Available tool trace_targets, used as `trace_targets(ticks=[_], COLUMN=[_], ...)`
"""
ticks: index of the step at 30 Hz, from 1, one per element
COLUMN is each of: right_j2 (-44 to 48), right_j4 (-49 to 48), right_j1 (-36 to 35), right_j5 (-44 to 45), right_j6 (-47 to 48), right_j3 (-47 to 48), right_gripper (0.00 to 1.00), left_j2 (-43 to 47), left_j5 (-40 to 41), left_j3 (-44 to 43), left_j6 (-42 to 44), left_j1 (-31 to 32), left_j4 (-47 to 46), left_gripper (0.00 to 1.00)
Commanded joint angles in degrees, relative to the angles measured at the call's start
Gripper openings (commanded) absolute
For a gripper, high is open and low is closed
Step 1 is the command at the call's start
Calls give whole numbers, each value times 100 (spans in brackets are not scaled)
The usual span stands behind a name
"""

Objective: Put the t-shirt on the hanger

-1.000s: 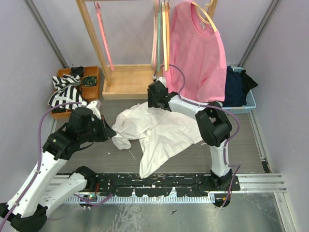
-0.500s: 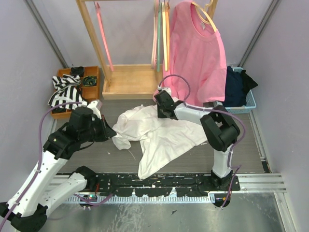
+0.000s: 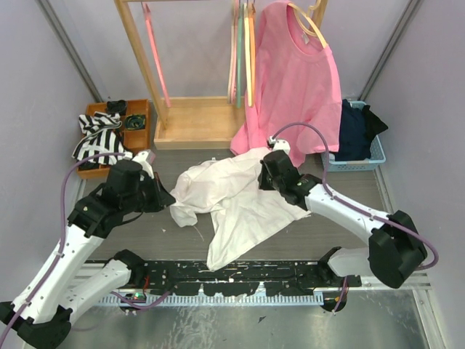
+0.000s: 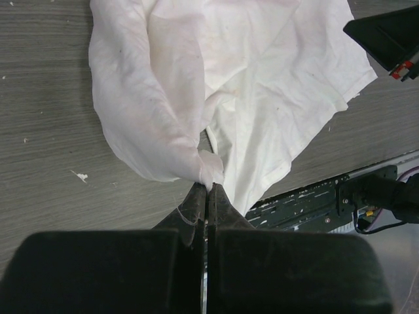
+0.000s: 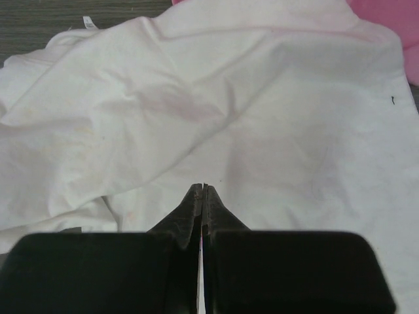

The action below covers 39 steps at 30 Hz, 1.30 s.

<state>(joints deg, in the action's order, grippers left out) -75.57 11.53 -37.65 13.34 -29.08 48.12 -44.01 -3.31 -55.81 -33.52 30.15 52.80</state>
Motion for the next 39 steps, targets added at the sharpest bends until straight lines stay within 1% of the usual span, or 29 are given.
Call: trace_targets(ticks=[1,3,4,5,7,12,15,18,19,20,21,23,25,26,28,30,36,39], right_j2=[278,89,-54,-193,-574,-1667,-2328,-2908,-3092,-3240,-3335,-3341,-3123,-2897,-2487,-1972,-82,994], right_j4=[-7,-16,-23,-47,-88,-151,6,218,305,374,406,384,294,273,271,275,278,303], right_j1=[38,74,121,163,287,636,792,863,872,873,871,871,873,873,874,873,865,849], right_j5=[28,61,56,44,16,-25,-25,-266,-283,-319,-376,-481,-541,-532,-482,-453,-600,-841], right_j6=[-104,11,61,124,210,228,234,243,251,262,258,232,205,199,214,212,-103,-396], right_j3=[-84,151,349,488,813,1573,2083,2555,2702,2805,2861,2818,2605,2434,2160,1824,491,-304], right_gripper=[6,24,35,43,51,62,64,65,65,62,57,43,22,13,3,1,1,1], left_j2=[-80,-121,-137,-139,-147,-202,-219,-242,-261,-280,-295,-324,-351,-354,-368,-386,-485,-539], left_j5=[-98,-142,-143,-139,-122,-191,-175,-144,-137,-136,-135,-111,-77,-65,-35,-23,59,118], left_j3=[194,246,271,299,349,424,413,362,349,325,286,222,153,131,87,46,-101,-184], left_j6=[13,12,20,34,61,87,124,173,178,191,200,226,259,278,296,309,365,430], left_j1=[-14,-18,-18,-18,-17,-18,-18,-18,-16,-17,-17,-18,-18,-18,-18,-11,-18,-22], left_j4=[-289,-313,-314,-306,-290,-249,-199,-150,-135,-138,-132,-112,-88,-85,-84,-96,-146,-154], left_gripper=[0,0,0,0,0,0,0,0,0,0,0,0,0,0,0,0,0,0])
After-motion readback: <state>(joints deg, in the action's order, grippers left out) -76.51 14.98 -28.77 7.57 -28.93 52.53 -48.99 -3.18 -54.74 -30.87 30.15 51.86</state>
